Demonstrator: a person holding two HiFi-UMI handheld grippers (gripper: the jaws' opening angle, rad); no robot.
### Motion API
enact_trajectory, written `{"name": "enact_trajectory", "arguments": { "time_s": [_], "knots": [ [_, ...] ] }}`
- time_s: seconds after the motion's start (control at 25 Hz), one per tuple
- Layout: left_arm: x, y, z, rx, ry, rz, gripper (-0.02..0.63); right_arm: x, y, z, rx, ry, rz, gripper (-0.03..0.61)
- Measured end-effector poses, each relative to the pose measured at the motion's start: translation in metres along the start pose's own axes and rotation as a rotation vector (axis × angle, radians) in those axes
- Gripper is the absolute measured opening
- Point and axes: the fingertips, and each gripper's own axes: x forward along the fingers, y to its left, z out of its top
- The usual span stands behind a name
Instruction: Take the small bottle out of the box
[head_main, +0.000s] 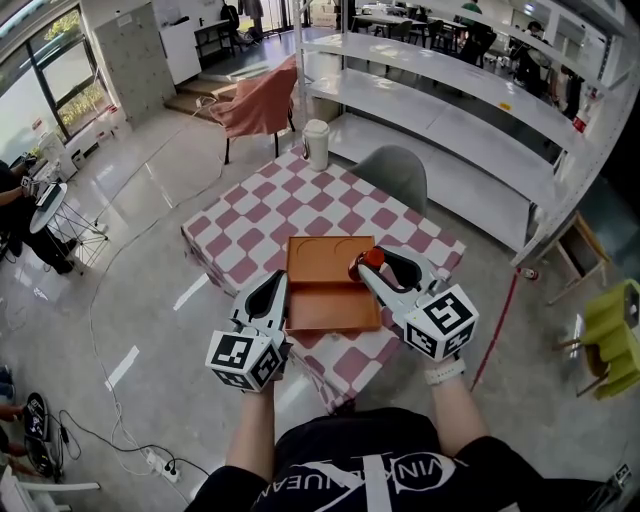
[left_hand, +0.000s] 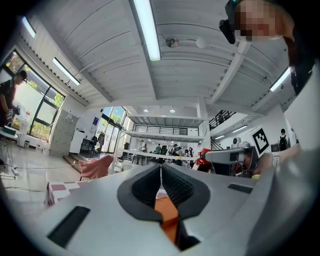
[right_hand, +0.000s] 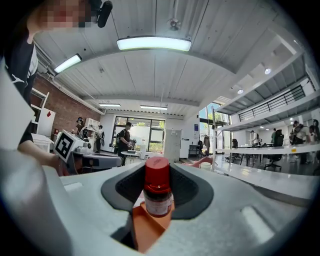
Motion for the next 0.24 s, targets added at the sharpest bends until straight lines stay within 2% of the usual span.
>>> {"name": "enact_trajectory", "arguments": {
  "time_s": [0.24],
  "knots": [
    [0.0033, 0.0053, 0.0019, -0.005, 0.004, 0.023, 0.017, 0.005, -0.0025, -0.0069, 0.006, 0.005, 0.003, 0.144]
  ]
}}
